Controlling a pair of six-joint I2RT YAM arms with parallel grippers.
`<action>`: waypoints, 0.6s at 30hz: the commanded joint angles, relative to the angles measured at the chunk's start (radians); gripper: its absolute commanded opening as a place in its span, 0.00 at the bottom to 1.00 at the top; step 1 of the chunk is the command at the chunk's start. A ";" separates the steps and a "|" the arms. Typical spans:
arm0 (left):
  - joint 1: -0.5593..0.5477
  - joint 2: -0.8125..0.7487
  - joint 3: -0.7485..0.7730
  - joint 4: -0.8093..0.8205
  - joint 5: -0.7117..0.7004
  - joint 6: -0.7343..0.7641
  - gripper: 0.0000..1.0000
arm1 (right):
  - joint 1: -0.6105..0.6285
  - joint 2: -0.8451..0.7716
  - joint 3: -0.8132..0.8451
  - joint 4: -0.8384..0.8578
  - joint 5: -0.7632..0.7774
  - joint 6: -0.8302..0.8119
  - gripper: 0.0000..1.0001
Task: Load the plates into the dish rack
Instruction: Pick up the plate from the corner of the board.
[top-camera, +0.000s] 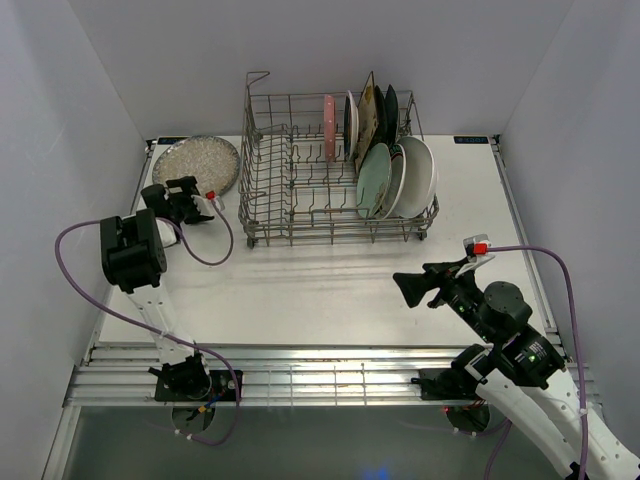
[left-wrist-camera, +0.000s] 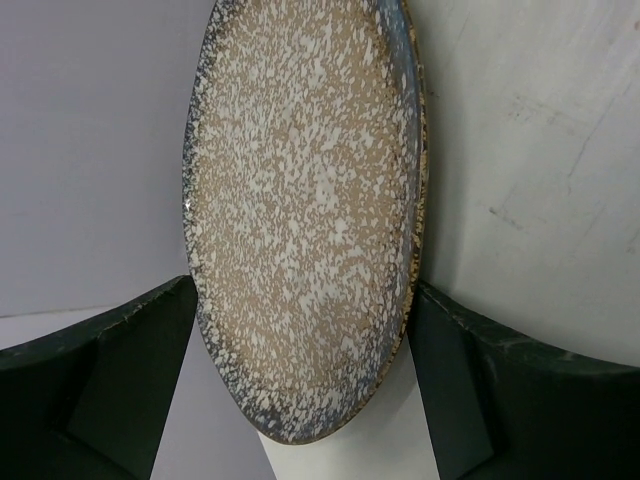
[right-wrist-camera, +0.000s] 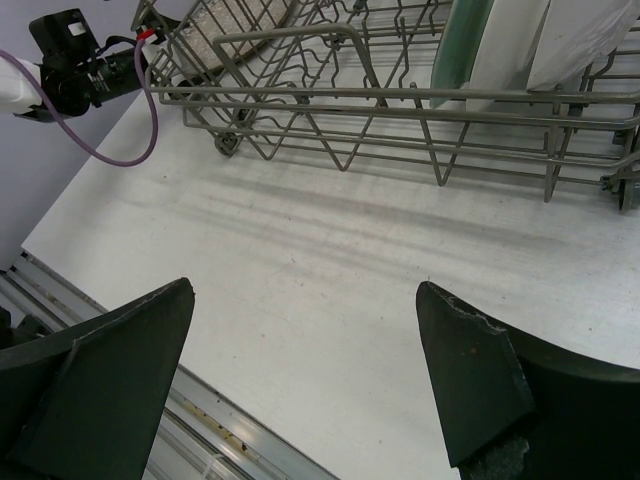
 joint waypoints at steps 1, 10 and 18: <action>-0.014 0.031 0.022 -0.088 -0.005 -0.022 0.94 | 0.004 -0.014 0.006 0.044 -0.002 0.003 0.97; -0.039 0.076 0.065 -0.085 -0.015 -0.030 0.89 | 0.004 -0.014 0.006 0.043 -0.005 0.005 0.97; -0.057 0.128 0.097 -0.016 -0.065 -0.054 0.79 | 0.004 -0.012 0.006 0.043 -0.005 0.003 0.97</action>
